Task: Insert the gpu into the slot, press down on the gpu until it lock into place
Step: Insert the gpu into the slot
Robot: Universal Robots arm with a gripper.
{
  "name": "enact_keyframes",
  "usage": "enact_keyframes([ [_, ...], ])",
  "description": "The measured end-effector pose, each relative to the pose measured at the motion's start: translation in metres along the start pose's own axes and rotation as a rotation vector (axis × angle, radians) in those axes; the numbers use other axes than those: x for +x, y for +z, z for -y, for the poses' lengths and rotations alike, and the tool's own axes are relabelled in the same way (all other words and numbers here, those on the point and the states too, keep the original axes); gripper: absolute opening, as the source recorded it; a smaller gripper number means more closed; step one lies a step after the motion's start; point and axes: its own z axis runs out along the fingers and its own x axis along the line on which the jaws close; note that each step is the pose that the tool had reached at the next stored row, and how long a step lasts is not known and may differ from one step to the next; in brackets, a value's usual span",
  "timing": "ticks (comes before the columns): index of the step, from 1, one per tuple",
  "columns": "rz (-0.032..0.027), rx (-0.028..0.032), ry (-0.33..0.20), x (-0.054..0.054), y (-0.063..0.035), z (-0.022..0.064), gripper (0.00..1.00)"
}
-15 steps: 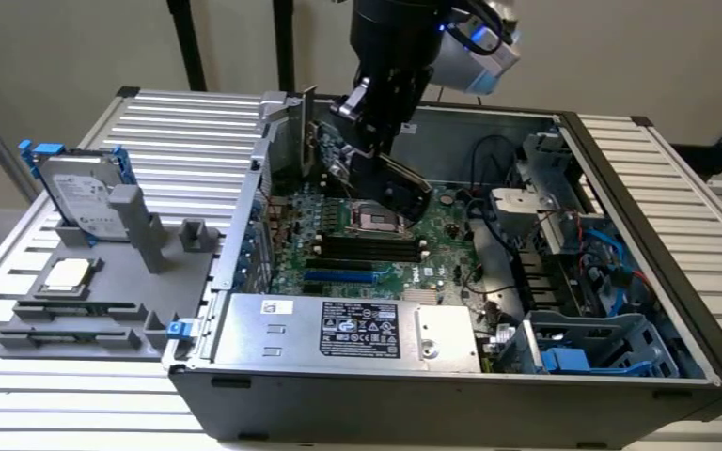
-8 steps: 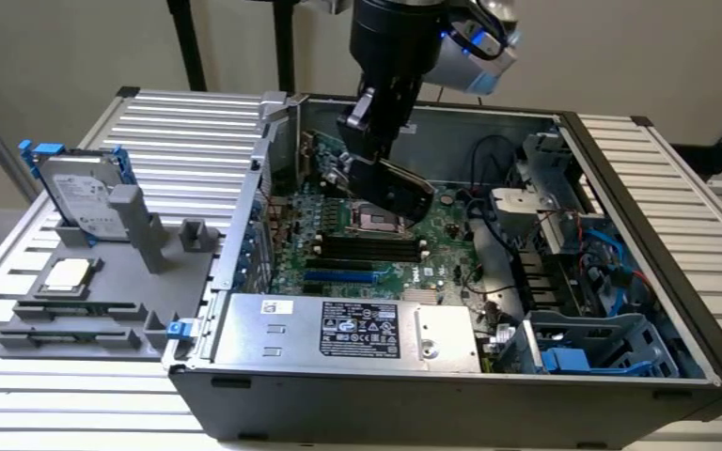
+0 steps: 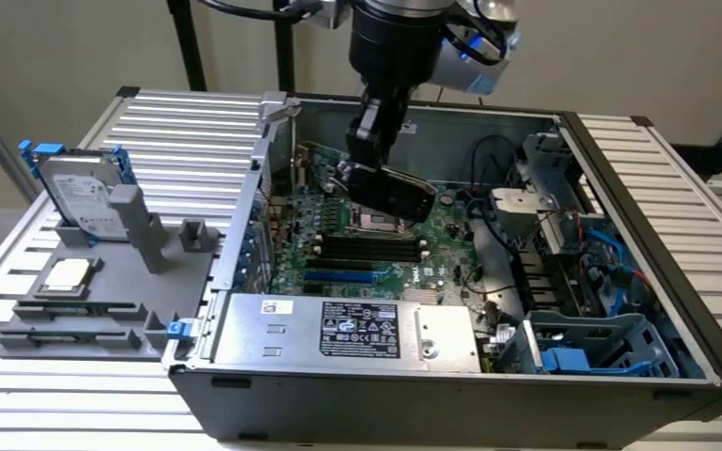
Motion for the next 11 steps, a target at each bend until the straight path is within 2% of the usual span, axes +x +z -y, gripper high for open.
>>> enact_keyframes([
  [2, -0.0019, 0.0010, -0.054, 0.000, 0.0031, 0.0001, 0.26],
  [11, -0.0079, 0.0038, -0.217, 0.000, 0.0130, 0.0005, 0.26],
])
